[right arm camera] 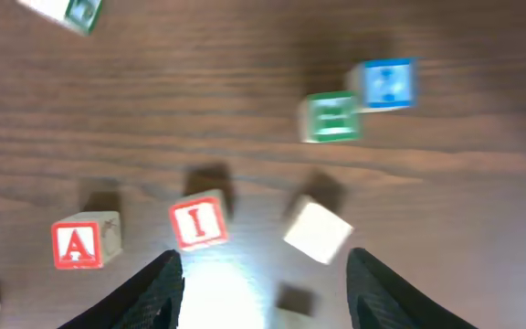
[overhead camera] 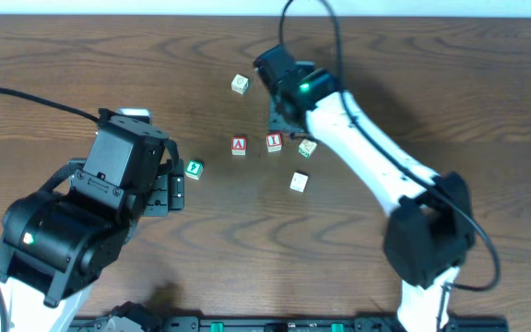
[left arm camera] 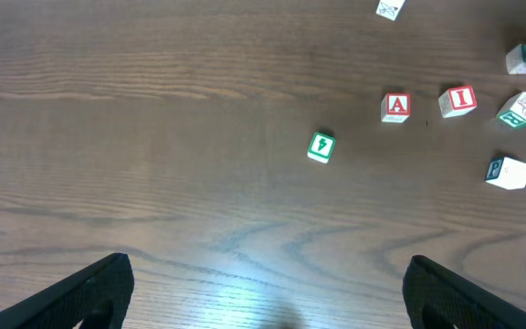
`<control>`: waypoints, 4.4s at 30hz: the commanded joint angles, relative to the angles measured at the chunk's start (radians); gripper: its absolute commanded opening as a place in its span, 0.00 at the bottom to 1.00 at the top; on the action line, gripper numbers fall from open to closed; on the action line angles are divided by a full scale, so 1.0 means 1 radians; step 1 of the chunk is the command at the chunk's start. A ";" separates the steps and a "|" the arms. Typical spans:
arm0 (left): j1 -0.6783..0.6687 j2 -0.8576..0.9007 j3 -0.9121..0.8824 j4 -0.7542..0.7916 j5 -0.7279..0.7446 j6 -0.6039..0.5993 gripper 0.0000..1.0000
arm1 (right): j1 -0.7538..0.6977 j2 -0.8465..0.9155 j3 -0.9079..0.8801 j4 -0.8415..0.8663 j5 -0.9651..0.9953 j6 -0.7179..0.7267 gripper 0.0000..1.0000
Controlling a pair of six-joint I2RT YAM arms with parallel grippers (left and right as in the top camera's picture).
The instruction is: Spell out Ai2
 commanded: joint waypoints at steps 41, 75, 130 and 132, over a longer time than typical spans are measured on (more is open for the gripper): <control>0.001 0.747 -0.198 0.695 0.293 -0.039 0.96 | -0.285 -0.631 -0.238 -0.316 0.106 -0.030 0.68; 0.000 0.903 -0.200 0.834 0.283 -0.092 0.59 | -0.285 -0.845 -0.548 -0.210 0.089 -0.030 0.88; 0.009 0.901 -0.199 0.879 0.397 -0.135 0.45 | -0.285 -0.844 -0.549 -0.218 0.089 -0.030 0.92; 0.013 0.898 -0.198 0.872 0.397 -0.136 0.45 | -0.285 -0.844 -0.549 -0.218 0.089 -0.030 0.92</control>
